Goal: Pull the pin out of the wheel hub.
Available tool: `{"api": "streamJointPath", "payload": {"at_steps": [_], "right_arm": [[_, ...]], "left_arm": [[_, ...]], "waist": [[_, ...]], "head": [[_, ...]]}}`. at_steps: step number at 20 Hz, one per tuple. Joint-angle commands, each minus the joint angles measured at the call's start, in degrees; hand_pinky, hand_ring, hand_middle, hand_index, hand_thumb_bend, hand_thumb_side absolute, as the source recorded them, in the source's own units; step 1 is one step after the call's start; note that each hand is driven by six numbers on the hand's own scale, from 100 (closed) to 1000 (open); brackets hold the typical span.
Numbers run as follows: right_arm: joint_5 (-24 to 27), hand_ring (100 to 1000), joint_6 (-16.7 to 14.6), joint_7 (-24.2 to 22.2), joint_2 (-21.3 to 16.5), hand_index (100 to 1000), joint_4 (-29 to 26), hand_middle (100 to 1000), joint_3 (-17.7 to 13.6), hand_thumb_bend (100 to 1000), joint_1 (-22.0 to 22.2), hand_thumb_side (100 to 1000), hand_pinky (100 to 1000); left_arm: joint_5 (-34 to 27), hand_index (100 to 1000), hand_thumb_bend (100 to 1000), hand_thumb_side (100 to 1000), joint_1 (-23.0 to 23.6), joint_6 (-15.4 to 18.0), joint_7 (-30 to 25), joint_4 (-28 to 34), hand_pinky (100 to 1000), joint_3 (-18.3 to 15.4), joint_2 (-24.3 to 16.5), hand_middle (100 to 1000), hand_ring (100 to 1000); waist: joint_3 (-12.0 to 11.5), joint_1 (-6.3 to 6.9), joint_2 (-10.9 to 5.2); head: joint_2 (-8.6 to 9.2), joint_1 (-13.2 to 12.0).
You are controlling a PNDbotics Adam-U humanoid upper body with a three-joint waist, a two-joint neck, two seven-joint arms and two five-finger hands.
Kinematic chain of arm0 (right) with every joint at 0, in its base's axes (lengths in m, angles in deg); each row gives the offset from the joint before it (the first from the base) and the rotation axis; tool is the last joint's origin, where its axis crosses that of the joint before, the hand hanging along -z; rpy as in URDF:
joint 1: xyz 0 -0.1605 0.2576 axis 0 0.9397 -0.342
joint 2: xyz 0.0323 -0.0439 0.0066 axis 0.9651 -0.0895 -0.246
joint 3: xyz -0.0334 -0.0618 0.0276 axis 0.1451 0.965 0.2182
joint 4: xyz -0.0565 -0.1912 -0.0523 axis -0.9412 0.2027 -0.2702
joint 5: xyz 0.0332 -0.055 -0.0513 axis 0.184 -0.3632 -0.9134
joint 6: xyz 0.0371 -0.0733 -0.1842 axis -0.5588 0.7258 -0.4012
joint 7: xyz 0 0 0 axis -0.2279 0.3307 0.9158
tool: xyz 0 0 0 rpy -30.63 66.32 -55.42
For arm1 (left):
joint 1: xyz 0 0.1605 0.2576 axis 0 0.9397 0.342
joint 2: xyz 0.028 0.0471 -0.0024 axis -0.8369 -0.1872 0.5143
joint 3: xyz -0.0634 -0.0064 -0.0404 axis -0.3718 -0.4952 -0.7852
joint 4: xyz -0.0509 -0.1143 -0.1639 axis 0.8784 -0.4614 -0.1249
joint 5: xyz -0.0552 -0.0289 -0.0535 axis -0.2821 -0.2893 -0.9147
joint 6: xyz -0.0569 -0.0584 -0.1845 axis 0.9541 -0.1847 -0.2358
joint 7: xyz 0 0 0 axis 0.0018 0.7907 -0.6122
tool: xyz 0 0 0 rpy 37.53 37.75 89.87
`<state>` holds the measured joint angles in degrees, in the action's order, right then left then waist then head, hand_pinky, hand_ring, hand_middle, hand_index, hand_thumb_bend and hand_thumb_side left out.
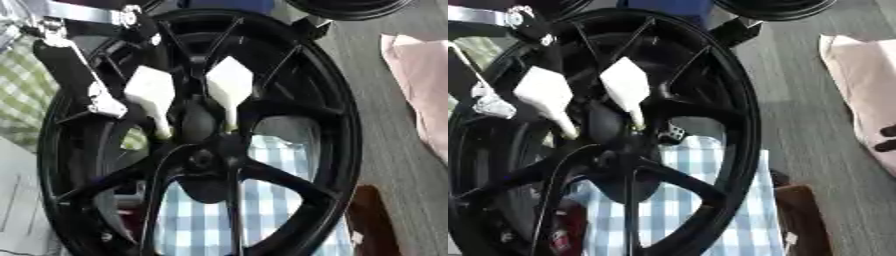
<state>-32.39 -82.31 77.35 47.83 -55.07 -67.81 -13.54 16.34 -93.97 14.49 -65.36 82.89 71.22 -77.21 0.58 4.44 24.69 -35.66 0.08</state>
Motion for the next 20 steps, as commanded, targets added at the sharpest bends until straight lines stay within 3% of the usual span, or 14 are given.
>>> {"api": "streamJointPath", "payload": {"at_steps": [1, 8, 12, 17, 20], "right_arm": [[0.15, 543, -0.1, 0.27, -0.91, 562, -1.06, 571, -0.68, 100, 0.08, 684, 772], [0.22, 543, -0.19, 0.3, -0.93, 561, -1.06, 571, -0.81, 100, 0.17, 682, 772], [0.1, 543, -0.36, 0.46, -1.01, 561, -1.06, 571, -1.06, 100, 0.29, 678, 772], [0.02, 542, -0.92, 1.25, -0.99, 561, -1.06, 570, -1.86, 100, 0.07, 671, 772], [0.16, 542, -1.26, 1.56, -0.88, 561, -1.06, 570, -2.17, 100, -0.23, 669, 772]], "left_arm": [[-0.65, 255, 260, 100, -0.48, -0.38, 4.33, 1.64, 660, -3.58, -2.38, 188, 372], [-0.66, 239, 240, 100, -0.86, -0.96, 19.08, 0.96, 656, -10.29, -1.96, 171, 346], [-0.72, 250, 210, 100, 1.6, -1.18, 25.83, -1.13, 658, -15.44, -4.01, 179, 346], [-2.07, 282, 174, 100, 12.63, -1.76, 35.77, -5.12, 666, -24.03, -9.28, 213, 368], [-2.64, 310, 142, 100, 20.51, -1.82, 41.48, -7.29, 673, -28.81, -10.25, 241, 368]], "waist": [[-0.06, 0.26, -6.34], [-0.45, -0.14, -6.52], [-1.18, -0.43, -6.54], [-2.06, -0.59, -6.47], [-2.43, -0.91, -6.47]], "head": [[0.41, 0.03], [0.49, 0.26], [0.37, 0.61], [0.51, 1.23], [0.73, 1.54]]}}
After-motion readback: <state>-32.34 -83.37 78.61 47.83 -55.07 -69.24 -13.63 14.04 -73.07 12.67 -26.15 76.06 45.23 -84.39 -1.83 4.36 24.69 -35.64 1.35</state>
